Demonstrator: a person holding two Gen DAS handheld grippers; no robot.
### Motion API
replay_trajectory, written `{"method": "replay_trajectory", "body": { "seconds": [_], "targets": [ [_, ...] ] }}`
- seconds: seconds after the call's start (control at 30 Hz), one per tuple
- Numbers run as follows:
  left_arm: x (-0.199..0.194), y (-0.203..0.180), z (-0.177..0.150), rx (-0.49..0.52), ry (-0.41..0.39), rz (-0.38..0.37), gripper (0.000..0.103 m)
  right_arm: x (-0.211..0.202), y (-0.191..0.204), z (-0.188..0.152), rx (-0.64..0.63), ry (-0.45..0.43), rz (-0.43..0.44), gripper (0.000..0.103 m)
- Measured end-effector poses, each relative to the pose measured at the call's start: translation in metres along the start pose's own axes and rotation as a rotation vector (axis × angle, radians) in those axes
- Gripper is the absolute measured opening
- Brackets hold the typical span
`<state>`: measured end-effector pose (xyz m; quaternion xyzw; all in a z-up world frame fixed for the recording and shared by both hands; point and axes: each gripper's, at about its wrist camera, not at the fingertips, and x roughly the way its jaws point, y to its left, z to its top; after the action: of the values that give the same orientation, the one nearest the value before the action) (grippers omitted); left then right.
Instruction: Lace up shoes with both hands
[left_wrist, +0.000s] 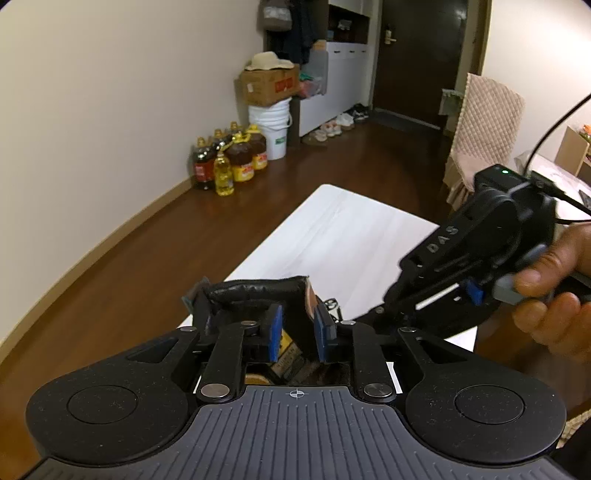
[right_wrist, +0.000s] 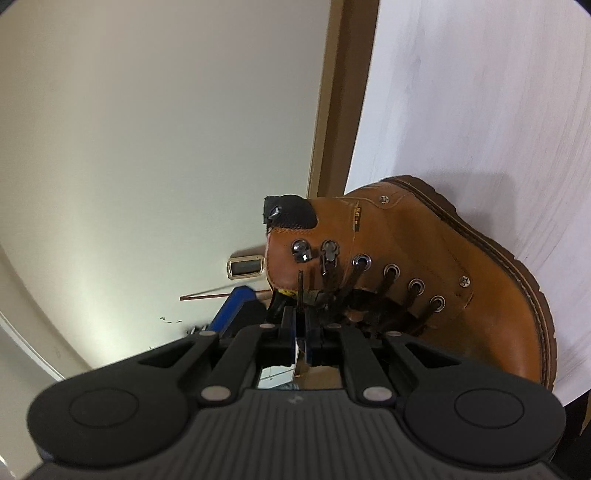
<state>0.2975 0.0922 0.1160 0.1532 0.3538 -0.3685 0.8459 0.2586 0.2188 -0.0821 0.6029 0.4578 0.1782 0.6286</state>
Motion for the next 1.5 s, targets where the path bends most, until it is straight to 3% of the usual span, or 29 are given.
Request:
{"method": "replay_trajectory", "body": {
  "seconds": [0.37, 0.6, 0.83, 0.87, 0.93, 0.97, 1.13, 1.33, 1.5],
  "targets": [
    [0.003, -0.003, -0.002, 0.017, 0.005, -0.006, 0.022, 0.012, 0.008, 0.011, -0.023, 0.035, -0.03, 0.007],
    [0.011, -0.026, -0.001, 0.154, 0.033, -0.016, 0.022, 0.009, 0.025, 0.015, -0.142, 0.016, -0.104, 0.007],
    [0.031, -0.052, 0.0, 0.251, 0.104, 0.01, 0.021, 0.011, 0.026, 0.021, -0.153, 0.01, -0.099, 0.007],
    [0.034, -0.054, 0.001, 0.254, 0.115, 0.019, 0.02, 0.01, 0.025, 0.022, -0.146, 0.011, -0.095, 0.007],
    [0.036, -0.056, 0.001, 0.253, 0.119, 0.035, 0.006, 0.013, 0.024, 0.022, -0.138, 0.011, -0.089, 0.007],
    [0.038, -0.057, 0.001, 0.252, 0.119, 0.047, 0.005, 0.016, 0.023, 0.023, -0.134, 0.013, -0.086, 0.007],
    [0.04, -0.057, 0.001, 0.228, 0.117, 0.062, 0.004, 0.018, 0.022, 0.025, -0.121, 0.02, -0.074, 0.01],
    [0.039, -0.053, 0.002, 0.203, 0.116, 0.065, 0.004, 0.009, 0.01, 0.039, -0.05, -0.037, -0.029, 0.014],
    [0.037, -0.048, 0.005, 0.17, 0.114, 0.068, 0.004, 0.022, 0.001, 0.048, 0.001, 0.004, 0.008, 0.014]
  ]
}}
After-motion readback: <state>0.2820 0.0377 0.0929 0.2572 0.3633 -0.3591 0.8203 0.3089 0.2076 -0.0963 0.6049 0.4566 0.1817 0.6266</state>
